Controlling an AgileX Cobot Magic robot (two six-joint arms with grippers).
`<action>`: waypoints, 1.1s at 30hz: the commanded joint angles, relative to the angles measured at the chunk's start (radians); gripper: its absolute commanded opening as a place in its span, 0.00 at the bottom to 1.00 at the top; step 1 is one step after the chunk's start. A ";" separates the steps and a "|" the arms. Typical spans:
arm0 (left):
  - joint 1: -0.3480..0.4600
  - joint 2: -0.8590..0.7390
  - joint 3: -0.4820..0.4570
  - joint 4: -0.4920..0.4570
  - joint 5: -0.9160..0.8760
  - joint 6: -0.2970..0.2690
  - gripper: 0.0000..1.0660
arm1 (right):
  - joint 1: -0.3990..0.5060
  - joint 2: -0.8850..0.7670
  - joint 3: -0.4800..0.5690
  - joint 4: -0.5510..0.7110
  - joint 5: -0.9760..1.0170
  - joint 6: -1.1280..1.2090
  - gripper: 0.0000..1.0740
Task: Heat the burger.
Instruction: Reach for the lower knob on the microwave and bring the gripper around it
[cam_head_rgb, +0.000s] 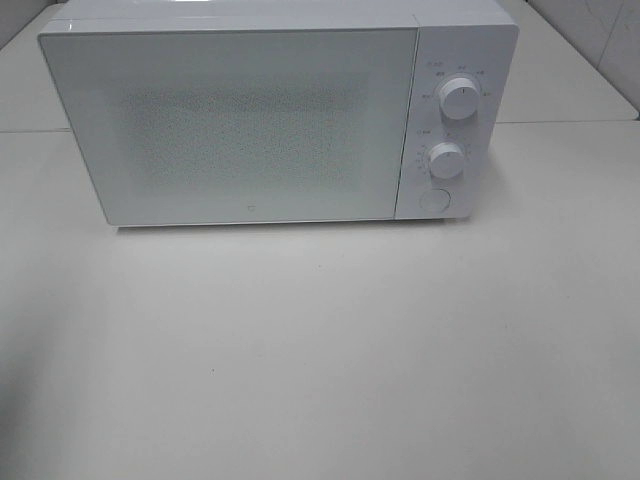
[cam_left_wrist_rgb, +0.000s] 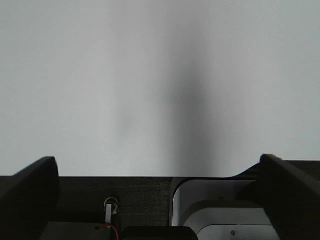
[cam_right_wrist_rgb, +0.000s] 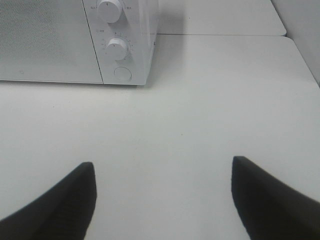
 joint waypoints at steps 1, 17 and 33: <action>0.035 -0.056 0.040 -0.012 0.009 0.004 0.95 | 0.000 -0.026 0.002 0.001 -0.006 -0.005 0.69; 0.036 -0.436 0.167 -0.029 -0.016 0.004 0.95 | 0.000 -0.026 0.002 0.001 -0.006 -0.005 0.69; 0.036 -0.722 0.287 -0.067 -0.124 -0.001 0.95 | 0.000 -0.026 0.002 0.001 -0.006 -0.005 0.69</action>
